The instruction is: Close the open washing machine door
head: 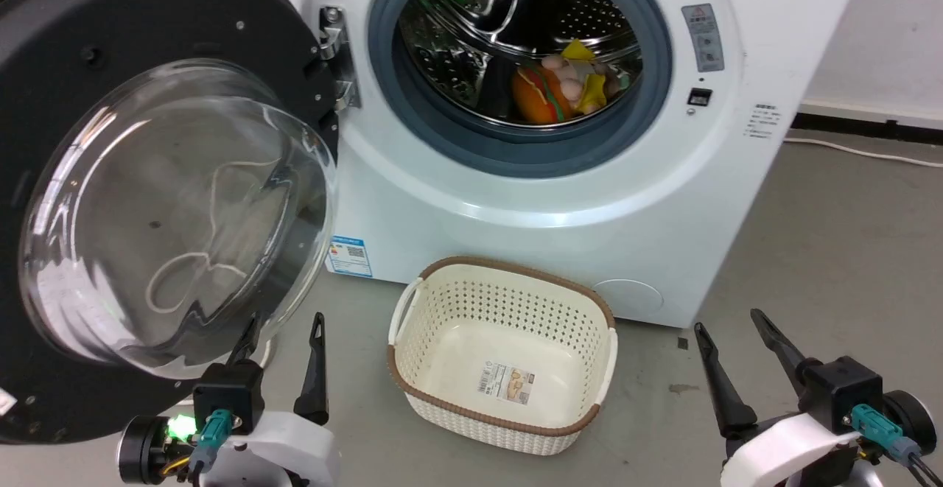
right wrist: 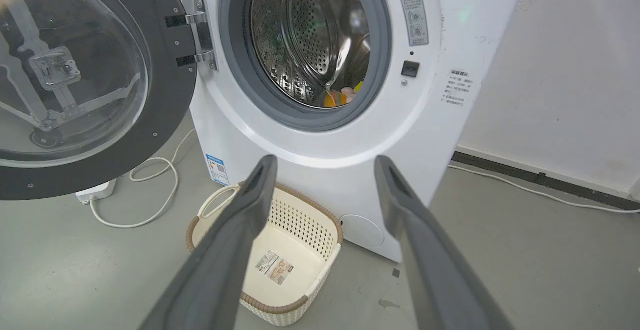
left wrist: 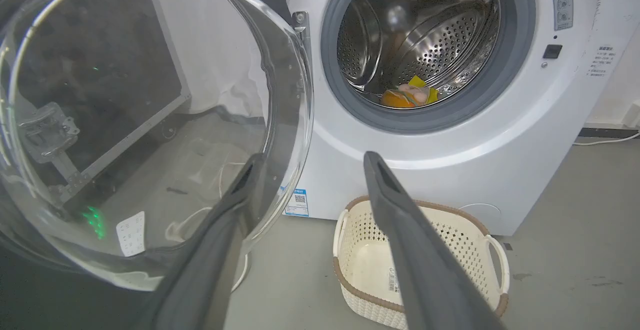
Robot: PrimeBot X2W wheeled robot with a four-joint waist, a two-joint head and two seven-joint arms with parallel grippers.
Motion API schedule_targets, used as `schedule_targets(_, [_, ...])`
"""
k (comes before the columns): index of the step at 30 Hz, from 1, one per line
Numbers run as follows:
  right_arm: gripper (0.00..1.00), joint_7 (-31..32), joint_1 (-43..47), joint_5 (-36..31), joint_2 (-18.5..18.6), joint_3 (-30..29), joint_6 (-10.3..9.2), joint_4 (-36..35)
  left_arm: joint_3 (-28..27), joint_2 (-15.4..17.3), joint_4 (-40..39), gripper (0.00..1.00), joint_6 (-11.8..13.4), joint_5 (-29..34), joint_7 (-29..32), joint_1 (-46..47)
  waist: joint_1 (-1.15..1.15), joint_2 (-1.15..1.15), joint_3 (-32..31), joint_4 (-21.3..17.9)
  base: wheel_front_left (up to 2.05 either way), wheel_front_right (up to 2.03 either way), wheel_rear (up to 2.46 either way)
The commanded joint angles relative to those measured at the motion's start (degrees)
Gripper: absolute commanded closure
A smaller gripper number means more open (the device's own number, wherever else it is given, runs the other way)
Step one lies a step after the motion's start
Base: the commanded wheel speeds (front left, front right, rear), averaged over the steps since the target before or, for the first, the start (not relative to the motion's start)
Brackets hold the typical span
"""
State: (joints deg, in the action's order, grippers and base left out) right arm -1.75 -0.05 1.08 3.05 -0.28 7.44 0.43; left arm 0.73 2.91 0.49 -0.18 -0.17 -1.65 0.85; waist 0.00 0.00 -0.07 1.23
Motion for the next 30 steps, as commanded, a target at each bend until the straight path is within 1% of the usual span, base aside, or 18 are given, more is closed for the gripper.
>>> schedule_targets(1, [0.00, -0.6, 0.2, 0.5, 0.0, 0.0, 0.01, 0.1, 0.0, 0.0, 0.1, 0.00, -0.3, -0.2, -0.7, 0.1, 0.00, 0.00, 0.0, 0.4, 0.00, 0.00, 0.00])
schedule_targets(5, [0.00, -1.1, 0.3, 0.7, 0.0, 0.2, 0.01, 0.2, 0.0, 0.1, 0.2, 0.00, -0.4, -0.2, -1.2, 0.1, 0.00, 0.00, -0.1, 1.7, 0.00, 0.00, 0.00])
schedule_targets(6, [0.00, -1.4, 0.3, 0.9, 0.0, 0.5, 0.01, 0.2, 0.1, 0.1, 0.3, 0.00, -0.5, -0.2, -1.5, 0.1, 0.00, 0.00, -0.1, 2.8, 0.00, 0.00, 0.00])
schedule_targets(16, [0.00, -2.6, 0.2, 0.9, -0.1, 1.4, 0.01, 0.7, 0.1, 0.3, 0.6, 0.00, -0.8, -0.3, -2.7, 0.0, 0.00, 0.00, -0.4, 7.0, 0.00, 0.00, 0.00])
schedule_targets(27, [0.00, -3.9, -1.5, 0.8, -0.1, 3.6, 0.02, 2.1, -0.7, 0.2, -0.4, 0.00, -0.3, -0.6, -4.0, -0.6, 0.00, 0.00, 0.4, 10.2, 0.00, 0.00, 0.00])
schedule_targets(30, [0.00, -4.5, -2.3, 1.0, -0.1, 4.5, 0.02, 2.9, -1.1, 0.2, -0.9, 0.00, -0.1, -0.7, -4.6, -0.9, 0.00, 0.00, 0.7, 11.5, 0.00, 0.00, 0.00])
